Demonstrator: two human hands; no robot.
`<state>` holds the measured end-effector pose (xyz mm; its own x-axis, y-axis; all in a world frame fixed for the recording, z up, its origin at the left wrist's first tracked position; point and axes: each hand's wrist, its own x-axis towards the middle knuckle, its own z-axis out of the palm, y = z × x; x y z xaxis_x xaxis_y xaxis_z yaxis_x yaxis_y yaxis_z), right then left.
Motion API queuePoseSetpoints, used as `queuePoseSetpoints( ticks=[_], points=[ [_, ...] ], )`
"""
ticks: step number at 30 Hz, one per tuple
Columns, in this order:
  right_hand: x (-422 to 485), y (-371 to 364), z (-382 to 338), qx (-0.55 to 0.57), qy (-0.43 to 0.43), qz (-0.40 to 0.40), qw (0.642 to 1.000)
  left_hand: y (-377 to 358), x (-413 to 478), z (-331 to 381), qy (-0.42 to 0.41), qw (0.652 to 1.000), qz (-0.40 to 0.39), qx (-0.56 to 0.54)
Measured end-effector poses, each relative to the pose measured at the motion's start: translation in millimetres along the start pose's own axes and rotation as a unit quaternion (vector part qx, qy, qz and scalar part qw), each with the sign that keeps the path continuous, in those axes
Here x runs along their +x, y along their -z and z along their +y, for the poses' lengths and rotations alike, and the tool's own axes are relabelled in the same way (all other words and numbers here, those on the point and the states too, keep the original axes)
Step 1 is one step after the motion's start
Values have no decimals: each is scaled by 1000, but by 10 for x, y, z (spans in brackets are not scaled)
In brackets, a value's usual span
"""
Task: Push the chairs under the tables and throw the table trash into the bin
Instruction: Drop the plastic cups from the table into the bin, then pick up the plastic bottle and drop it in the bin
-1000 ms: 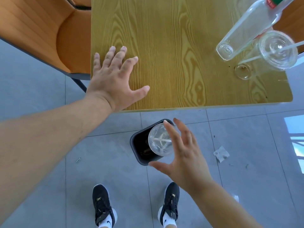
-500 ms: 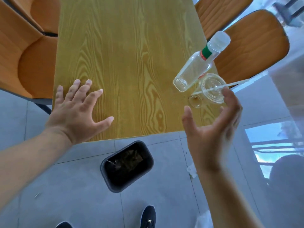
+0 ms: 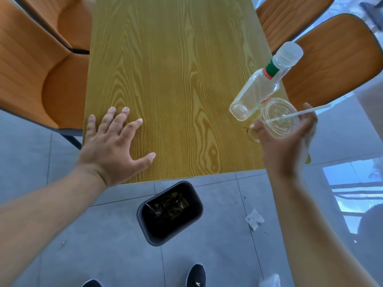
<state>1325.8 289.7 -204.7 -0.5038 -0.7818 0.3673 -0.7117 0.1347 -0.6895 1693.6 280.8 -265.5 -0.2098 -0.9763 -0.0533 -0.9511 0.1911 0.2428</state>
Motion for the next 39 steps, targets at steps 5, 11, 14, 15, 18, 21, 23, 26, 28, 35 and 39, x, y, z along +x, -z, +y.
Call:
queuePoseSetpoints(
  ticks=[5,11,14,15,18,21,23,26,28,35,39],
  points=[
    [-48,-29,-15,-21,36,21,999,-39,-3,-32,-19,1000,6,3],
    [-362,0,-112,-24,75,-16,997,-60,15,54,-24,1000,12,3],
    [-548,-13,-190,-20,105,-36,994,-86,82,266,18,999,-7,30],
    [-613,-18,-226,-15,112,-46,993,-97,118,329,22,999,-11,34],
    [-860,-24,-357,0,136,-82,987,-110,254,451,1,999,-19,31],
    [-1162,11,-495,38,153,-132,979,-141,380,546,-14,999,-21,27],
    [-1405,54,-540,76,152,-178,969,-165,418,558,-18,999,-16,26],
    [-1748,116,-501,94,160,-225,956,-161,422,519,-16,999,-13,25],
    [-1900,113,-416,82,159,-245,953,-156,419,523,-18,999,-16,28],
    [-2176,-101,6,5,107,-387,916,-178,441,512,-17,1000,-5,25],
    [-2146,-76,38,-18,86,-402,911,-161,459,530,-19,999,0,26]
  ],
)
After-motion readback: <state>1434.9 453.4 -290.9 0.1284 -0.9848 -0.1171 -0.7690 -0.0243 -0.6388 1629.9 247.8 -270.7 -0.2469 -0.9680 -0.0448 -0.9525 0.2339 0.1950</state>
